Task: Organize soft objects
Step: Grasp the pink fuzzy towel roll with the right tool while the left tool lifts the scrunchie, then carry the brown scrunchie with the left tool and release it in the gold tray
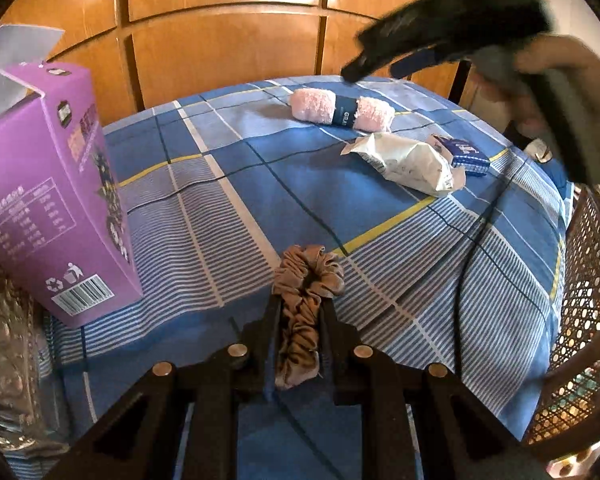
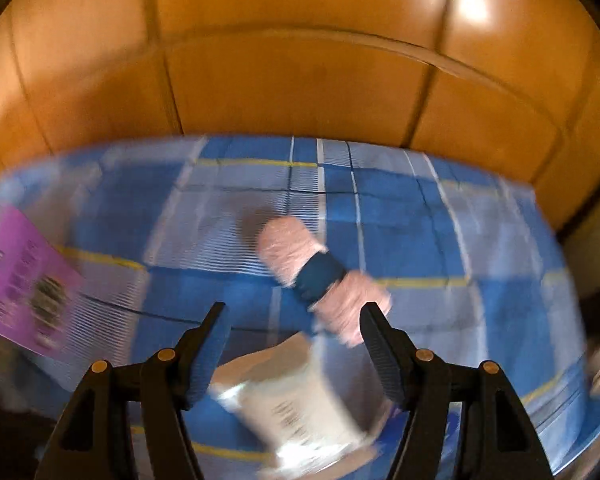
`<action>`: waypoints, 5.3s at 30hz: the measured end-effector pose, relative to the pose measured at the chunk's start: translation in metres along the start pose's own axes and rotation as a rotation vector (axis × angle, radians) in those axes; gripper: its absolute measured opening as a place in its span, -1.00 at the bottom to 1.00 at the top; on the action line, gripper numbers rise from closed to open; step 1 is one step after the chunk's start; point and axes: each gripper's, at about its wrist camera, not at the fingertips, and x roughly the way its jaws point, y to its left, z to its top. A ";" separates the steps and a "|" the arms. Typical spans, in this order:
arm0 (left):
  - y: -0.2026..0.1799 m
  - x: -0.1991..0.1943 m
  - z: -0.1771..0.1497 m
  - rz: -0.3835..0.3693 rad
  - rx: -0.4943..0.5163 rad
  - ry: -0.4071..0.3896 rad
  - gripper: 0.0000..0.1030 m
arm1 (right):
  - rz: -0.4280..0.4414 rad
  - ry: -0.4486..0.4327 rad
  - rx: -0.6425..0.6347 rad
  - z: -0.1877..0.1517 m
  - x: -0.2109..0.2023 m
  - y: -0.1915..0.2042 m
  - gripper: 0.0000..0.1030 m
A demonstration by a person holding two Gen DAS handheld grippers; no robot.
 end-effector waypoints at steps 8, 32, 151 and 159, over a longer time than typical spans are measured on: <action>0.004 -0.001 -0.005 -0.024 -0.011 -0.041 -0.65 | -0.043 0.149 -0.112 0.013 0.074 -0.004 0.32; 0.004 -0.009 -0.014 -0.004 0.004 -0.067 -0.65 | 0.388 0.243 0.097 -0.027 0.009 0.070 -0.11; 0.216 -0.272 -0.170 0.624 -0.523 -0.173 0.67 | 0.099 0.070 0.067 -0.006 -0.031 0.118 -0.20; 0.214 -0.267 -0.173 0.612 -0.546 -0.159 0.70 | 0.105 -0.113 0.004 0.047 -0.093 0.143 -0.21</action>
